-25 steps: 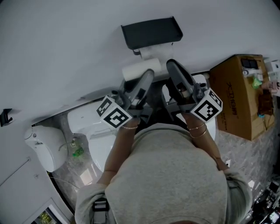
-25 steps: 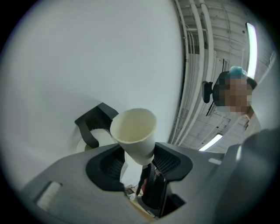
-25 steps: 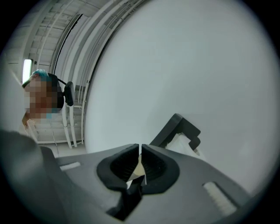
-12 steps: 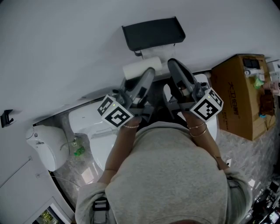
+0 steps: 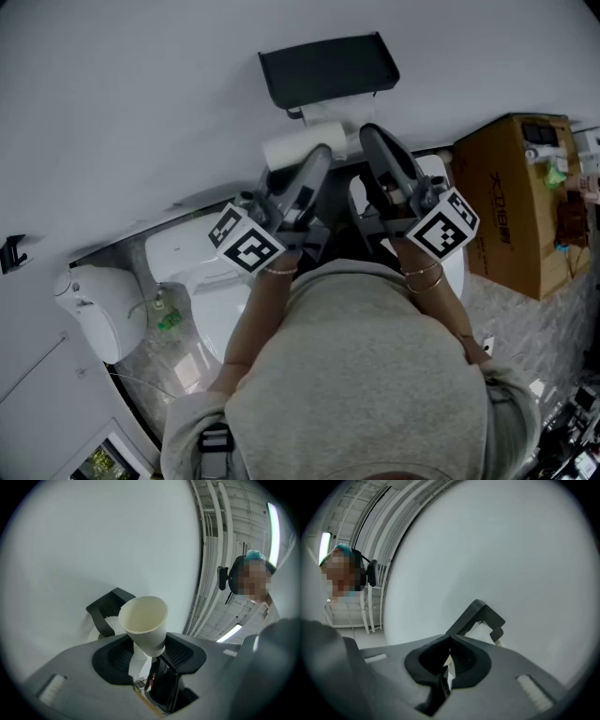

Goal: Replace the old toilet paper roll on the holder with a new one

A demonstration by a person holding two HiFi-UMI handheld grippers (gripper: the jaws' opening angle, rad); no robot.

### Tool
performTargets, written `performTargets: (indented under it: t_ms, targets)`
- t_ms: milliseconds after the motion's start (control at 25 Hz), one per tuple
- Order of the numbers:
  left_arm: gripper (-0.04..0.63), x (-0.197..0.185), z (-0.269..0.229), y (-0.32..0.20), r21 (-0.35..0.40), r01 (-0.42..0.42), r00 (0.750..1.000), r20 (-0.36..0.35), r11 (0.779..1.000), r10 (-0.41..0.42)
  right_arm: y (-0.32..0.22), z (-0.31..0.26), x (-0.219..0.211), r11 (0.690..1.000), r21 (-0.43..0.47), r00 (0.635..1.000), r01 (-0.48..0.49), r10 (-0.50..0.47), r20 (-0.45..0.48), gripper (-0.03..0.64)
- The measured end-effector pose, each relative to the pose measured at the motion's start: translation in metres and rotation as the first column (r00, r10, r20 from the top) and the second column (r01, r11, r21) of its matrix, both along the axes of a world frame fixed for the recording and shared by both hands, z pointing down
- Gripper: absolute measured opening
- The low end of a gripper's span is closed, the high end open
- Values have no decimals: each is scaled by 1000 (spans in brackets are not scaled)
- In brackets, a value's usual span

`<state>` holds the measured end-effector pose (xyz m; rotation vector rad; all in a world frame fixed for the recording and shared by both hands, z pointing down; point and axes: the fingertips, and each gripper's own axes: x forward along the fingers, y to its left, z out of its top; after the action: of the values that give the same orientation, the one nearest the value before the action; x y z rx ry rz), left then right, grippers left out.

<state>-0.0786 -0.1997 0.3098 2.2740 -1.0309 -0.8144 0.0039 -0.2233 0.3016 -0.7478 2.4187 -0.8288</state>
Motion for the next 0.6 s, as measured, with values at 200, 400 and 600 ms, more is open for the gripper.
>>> performTargets:
  t_ms: [200,400,600]
  targets:
    - [213,0,4,-1,-12,-5,1000,-23,1000,4,1,1,-2,1000,3,1000,11,-11,-3,3]
    - [213,1,5,-1,-15,-6,1000,-9,1000,6,2,-1,-5,1000,12,1000,29,-29,-12,3]
    - [213,2,8,-2,-25,-3,1000,-5,1000,3,2,-1,-6,999,16,999,35,-34,-18,3]
